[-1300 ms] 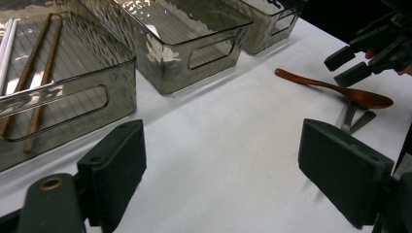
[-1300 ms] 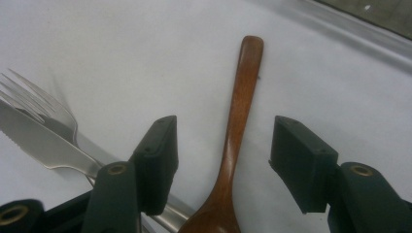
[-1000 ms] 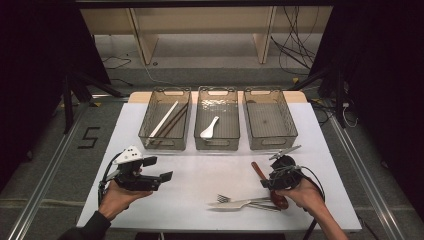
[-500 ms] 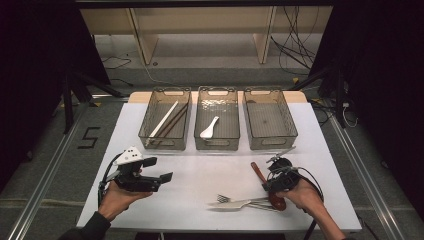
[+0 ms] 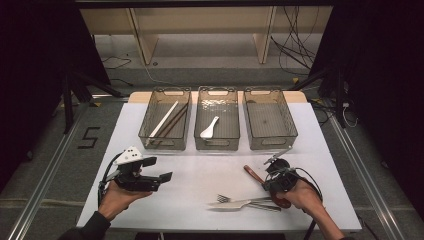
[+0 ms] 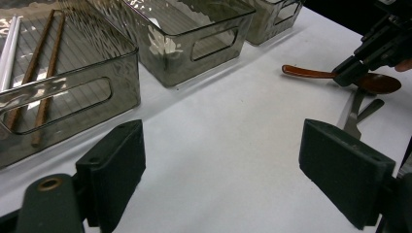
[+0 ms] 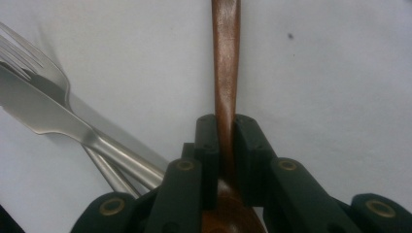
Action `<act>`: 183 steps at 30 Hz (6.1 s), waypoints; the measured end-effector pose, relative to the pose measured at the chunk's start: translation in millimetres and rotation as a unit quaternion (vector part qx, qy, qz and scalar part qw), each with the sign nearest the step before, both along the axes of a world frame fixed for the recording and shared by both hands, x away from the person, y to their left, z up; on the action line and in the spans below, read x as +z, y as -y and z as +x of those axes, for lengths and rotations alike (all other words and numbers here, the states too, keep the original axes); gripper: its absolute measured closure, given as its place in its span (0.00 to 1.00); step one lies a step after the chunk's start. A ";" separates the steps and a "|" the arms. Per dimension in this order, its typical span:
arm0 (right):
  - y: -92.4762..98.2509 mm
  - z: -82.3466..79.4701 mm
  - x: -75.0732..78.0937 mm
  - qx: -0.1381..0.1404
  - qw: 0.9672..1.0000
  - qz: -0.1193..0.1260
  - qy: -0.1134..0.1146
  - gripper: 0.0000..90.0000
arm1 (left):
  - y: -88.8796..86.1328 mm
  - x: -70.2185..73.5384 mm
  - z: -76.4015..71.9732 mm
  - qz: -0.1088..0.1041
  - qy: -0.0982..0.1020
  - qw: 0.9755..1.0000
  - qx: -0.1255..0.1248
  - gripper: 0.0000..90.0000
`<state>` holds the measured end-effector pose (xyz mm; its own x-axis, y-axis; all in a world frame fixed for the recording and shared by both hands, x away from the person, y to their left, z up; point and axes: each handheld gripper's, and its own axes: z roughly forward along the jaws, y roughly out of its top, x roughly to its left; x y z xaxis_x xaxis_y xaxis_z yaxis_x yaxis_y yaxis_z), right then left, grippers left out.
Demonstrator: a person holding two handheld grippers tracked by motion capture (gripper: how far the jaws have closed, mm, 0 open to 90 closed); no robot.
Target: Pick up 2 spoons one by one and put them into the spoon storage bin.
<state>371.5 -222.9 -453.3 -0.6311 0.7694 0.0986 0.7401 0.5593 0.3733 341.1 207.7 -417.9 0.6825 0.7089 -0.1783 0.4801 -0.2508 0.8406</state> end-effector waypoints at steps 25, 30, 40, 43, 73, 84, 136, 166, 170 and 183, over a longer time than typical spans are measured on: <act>-30.2 27.6 51.7 0.027 0.993 0.070 0.092 0.91 | -6.5 1.9 0.8 -0.026 0.014 0.999 0.017 0.18; -39.4 41.5 63.7 0.026 0.990 0.081 0.111 0.91 | -7.0 1.8 1.0 -0.035 0.014 0.999 0.018 0.18; -57.2 74.0 79.5 0.017 0.987 0.091 0.130 0.91 | -6.1 1.4 0.7 -0.036 0.015 0.999 0.017 0.18; -61.9 82.9 83.3 0.012 0.987 0.092 0.134 0.91 | -6.3 1.5 0.9 -0.035 0.016 0.999 0.018 0.18; -102.0 145.2 102.4 -0.023 0.983 0.096 0.155 0.91 | -7.4 2.4 0.0 -0.043 0.024 0.999 0.021 0.18; -111.8 165.2 100.0 -0.044 0.982 0.100 0.153 0.91 | -7.8 2.6 -0.1 -0.042 0.025 0.999 0.019 0.18; -102.4 119.6 102.9 0.042 0.978 0.130 0.155 0.49 | -8.1 5.5 -1.8 -0.058 0.030 0.998 0.018 0.18; -41.6 15.5 59.3 0.092 0.984 0.103 0.116 0.41 | -6.6 4.5 -1.5 -0.049 0.032 0.998 0.018 0.17; -38.7 10.2 53.7 0.094 0.984 0.102 0.110 0.41 | -6.3 4.6 -1.5 -0.048 0.032 0.998 0.017 0.17; -29.8 -0.5 41.9 0.105 0.986 0.087 0.098 0.39 | -5.7 5.1 -0.1 -0.045 0.033 0.998 0.017 0.17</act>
<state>371.1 -193.2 -411.5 -0.7952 0.6013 0.0780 0.5184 0.6076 0.6018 341.0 213.5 -412.7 0.6709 0.7147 -0.1974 0.4296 -0.1576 0.8892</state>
